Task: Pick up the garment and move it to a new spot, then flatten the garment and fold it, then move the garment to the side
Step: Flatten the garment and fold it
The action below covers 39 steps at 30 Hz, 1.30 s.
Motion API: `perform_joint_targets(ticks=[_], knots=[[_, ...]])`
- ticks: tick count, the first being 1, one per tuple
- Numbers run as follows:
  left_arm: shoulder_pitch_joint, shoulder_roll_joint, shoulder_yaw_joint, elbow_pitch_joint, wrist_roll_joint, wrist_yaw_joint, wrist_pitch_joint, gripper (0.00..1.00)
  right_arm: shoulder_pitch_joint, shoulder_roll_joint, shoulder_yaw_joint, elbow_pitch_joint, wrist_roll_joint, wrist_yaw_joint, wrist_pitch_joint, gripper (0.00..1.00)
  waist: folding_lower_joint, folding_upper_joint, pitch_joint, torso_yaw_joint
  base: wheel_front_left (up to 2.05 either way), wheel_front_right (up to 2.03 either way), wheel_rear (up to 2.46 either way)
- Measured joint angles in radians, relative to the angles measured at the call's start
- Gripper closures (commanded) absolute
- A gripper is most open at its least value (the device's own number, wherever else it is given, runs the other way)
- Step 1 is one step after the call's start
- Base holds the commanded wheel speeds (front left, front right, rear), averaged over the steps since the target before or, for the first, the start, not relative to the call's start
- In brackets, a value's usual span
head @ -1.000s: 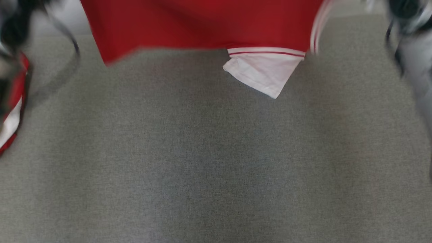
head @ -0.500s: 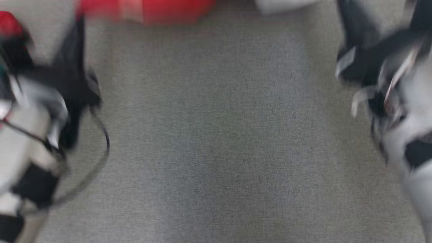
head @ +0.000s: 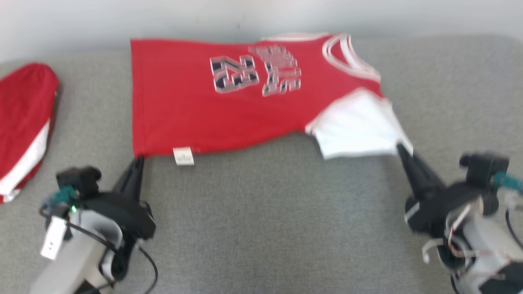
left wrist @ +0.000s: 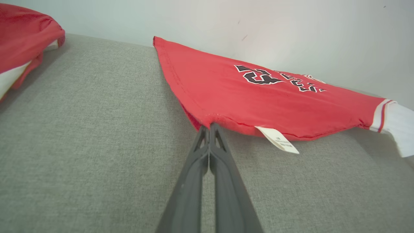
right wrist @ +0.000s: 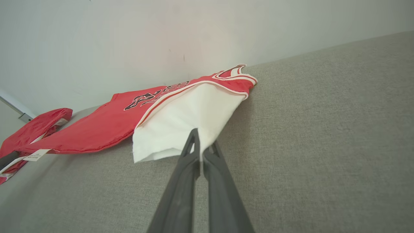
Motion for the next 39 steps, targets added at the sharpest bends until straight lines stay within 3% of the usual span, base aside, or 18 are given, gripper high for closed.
perform_joint_targets(ticks=[11, 23, 39], knots=[[0.203, -0.038, -0.068, 0.024, -0.003, 0.005, -0.004, 1.00, 0.194, -0.068, 0.106, 0.040, -0.066, -0.002, 0.055, 1.00, 0.0000, -0.0003, -0.162, -0.019, 0.00, 0.00, 0.00], [0.383, 0.023, -0.086, -0.012, 0.006, 0.055, -0.012, 1.00, 0.380, -0.097, 0.117, -0.011, -0.076, -0.074, 0.089, 1.00, 0.0000, -0.0003, -0.317, -0.033, 0.00, 0.00, 0.00], [0.432, 0.024, -0.099, -0.040, 0.014, 0.087, 0.015, 1.00, 0.462, -0.112, 0.126, -0.071, -0.056, -0.136, 0.151, 1.00, 0.0003, -0.0002, -0.309, -0.038, 0.00, 0.00, 0.00]])
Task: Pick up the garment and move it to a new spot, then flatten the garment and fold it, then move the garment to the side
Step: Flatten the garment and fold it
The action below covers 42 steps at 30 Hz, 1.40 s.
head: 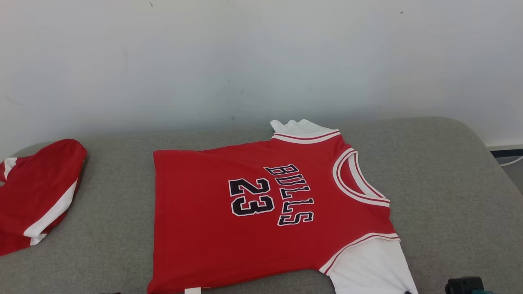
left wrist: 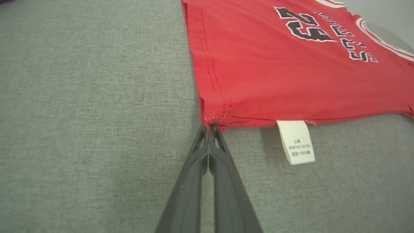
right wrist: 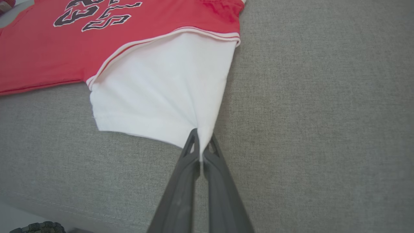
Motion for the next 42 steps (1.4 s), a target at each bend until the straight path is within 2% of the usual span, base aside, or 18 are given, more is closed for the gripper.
perform_joint_targets(ticks=[1, 2, 3, 4, 15, 20, 31, 36, 42], knots=[[0.000, 0.001, 0.000, 0.003, 0.000, 0.005, 0.001, 1.00, 0.000, 0.000, 0.002, -0.002, 0.000, -0.005, 0.000, 1.00, 0.0000, 0.0000, 0.002, 0.001, 0.00, 0.00, 0.00], [0.000, 0.002, 0.001, 0.006, 0.000, 0.005, 0.007, 0.93, 0.000, 0.001, 0.001, -0.004, 0.000, -0.008, 0.000, 0.62, 0.0000, 0.0000, 0.003, 0.003, 0.00, 0.00, 0.00], [0.000, 0.001, 0.004, 0.005, -0.001, 0.005, 0.010, 0.49, 0.001, 0.001, -0.002, -0.006, 0.001, -0.013, -0.001, 0.24, 0.0000, 0.0000, 0.004, 0.005, 0.00, 0.00, 0.00], [0.000, 0.000, 0.007, 0.004, -0.003, 0.006, 0.012, 0.00, 0.000, 0.001, -0.002, -0.007, 0.000, -0.013, 0.000, 0.00, 0.0000, 0.0000, 0.006, 0.007, 0.00, 0.00, 0.00], [0.021, 0.000, 0.033, -0.001, -0.019, 0.015, 0.021, 0.00, 0.017, -0.014, -0.036, -0.017, 0.011, -0.037, 0.006, 0.00, 0.0000, 0.0000, 0.017, 0.025, 0.00, 0.00, 0.00], [0.029, 0.002, 0.071, -0.041, -0.020, 0.023, -0.006, 0.00, 0.017, -0.014, -0.077, -0.050, 0.015, -0.049, -0.047, 0.00, 0.0000, 0.0001, 0.020, 0.027, 0.00, 0.00, 0.00], [0.040, 0.032, 0.235, -0.189, -0.013, 0.033, -0.047, 0.00, -0.050, 0.022, -0.161, -0.161, -0.002, -0.065, -0.222, 0.00, 0.0000, 0.0002, 0.030, 0.024, 0.00, 0.00, 0.00], [0.073, 0.031, 0.305, -0.216, 0.016, 0.033, -0.048, 0.00, -0.053, 0.027, -0.178, -0.185, -0.024, -0.070, -0.231, 0.00, 0.0000, 0.0002, 0.032, 0.023, 0.00, 0.00, 0.00], [0.158, 0.018, 0.464, -0.285, 0.084, 0.033, -0.048, 0.00, -0.043, 0.012, -0.200, -0.240, -0.086, -0.082, -0.242, 0.00, 0.0000, 0.0001, 0.029, 0.017, 0.00, 0.00, 0.00]])
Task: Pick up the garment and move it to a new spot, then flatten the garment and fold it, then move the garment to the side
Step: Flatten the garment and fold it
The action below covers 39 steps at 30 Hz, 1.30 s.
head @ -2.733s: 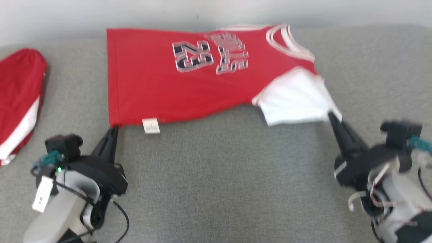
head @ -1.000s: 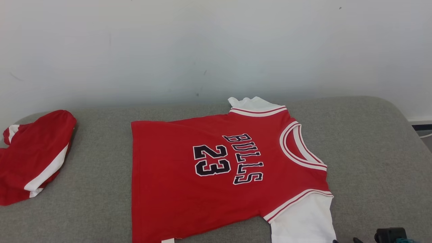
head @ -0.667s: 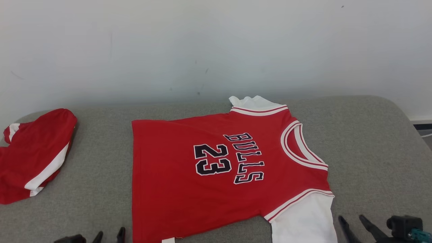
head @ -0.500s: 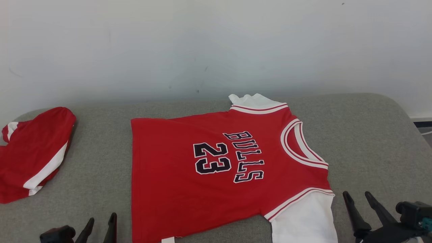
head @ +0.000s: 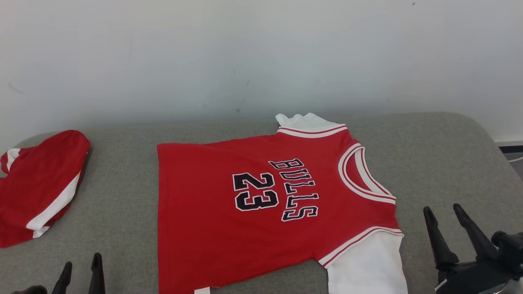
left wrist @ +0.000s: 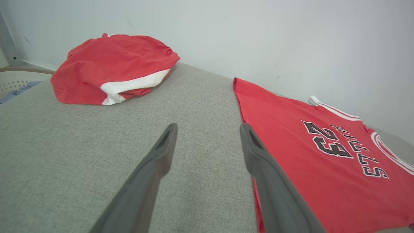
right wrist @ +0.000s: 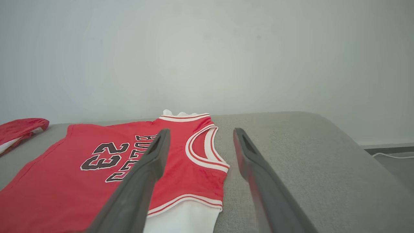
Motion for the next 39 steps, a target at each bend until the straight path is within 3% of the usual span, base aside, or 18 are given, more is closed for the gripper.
perform_joint_targets(ticks=[3, 7, 18, 31, 39], knots=[[0.040, -0.016, 0.033, -0.058, 0.081, 0.000, 0.000, 0.00, 0.039, -0.042, -0.011, -0.030, -0.072, -0.011, -0.007, 0.00, 0.0000, 0.0000, -0.002, 0.000, 0.00, 0.00, 0.00], [0.072, -0.025, 0.065, -0.121, 0.131, 0.000, 0.000, 0.00, 0.065, -0.050, -0.035, -0.072, -0.089, -0.012, -0.007, 0.00, 0.0000, 0.0000, -0.003, -0.002, 0.00, 0.00, 0.00], [0.133, -0.083, 0.126, -0.239, 0.163, 0.000, 0.000, 0.00, 0.138, -0.048, -0.115, -0.114, -0.068, -0.019, -0.007, 0.00, 0.0000, 0.0000, 0.009, -0.017, 0.00, 0.00, 0.00], [0.158, -0.065, 0.134, -0.314, 0.256, 0.000, 0.067, 0.00, 0.161, -0.054, -0.113, -0.182, -0.109, -0.019, 0.042, 0.00, 0.0000, 0.0000, 0.019, -0.014, 0.00, 0.00, 0.00], [0.175, -0.104, 0.165, -0.347, 0.254, 0.000, 0.102, 0.00, 0.177, -0.037, -0.155, -0.195, -0.109, -0.020, 0.066, 0.00, 0.0000, 0.0000, 0.020, -0.011, 0.00, 0.00, 0.00]])
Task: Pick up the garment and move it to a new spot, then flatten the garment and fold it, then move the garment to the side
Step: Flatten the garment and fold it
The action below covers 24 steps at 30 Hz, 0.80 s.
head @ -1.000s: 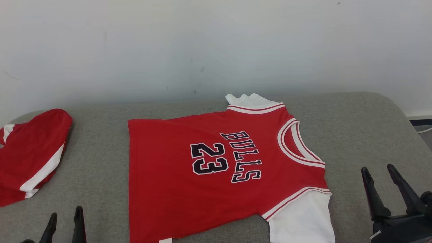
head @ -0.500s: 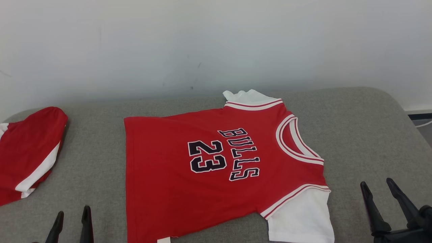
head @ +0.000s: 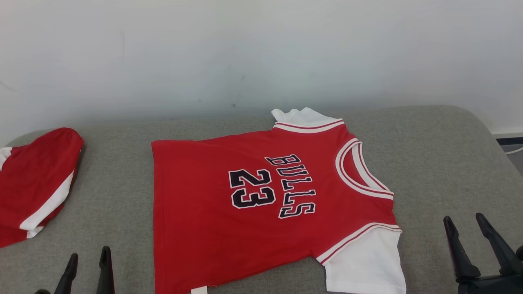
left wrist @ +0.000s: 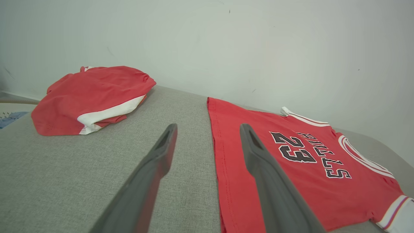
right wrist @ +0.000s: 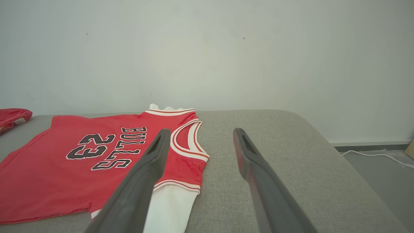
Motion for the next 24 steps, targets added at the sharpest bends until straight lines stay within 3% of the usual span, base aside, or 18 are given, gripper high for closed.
perform_joint_targets(ticks=[19, 24], knots=[[0.000, -0.040, 0.049, -0.043, 0.016, 0.000, 0.048, 0.00, -0.007, 0.073, -0.049, -0.006, 0.031, 0.000, -0.013, 0.00, 0.0000, 0.0000, 0.019, -0.007, 0.00, 0.00, 0.00], [-0.010, -0.031, 0.057, -0.051, 0.014, 0.000, 0.053, 0.00, -0.068, 0.077, -0.041, 0.013, 0.047, 0.021, -0.019, 0.00, 0.0000, 0.0000, 0.029, -0.011, 0.00, 0.00, 0.00]])
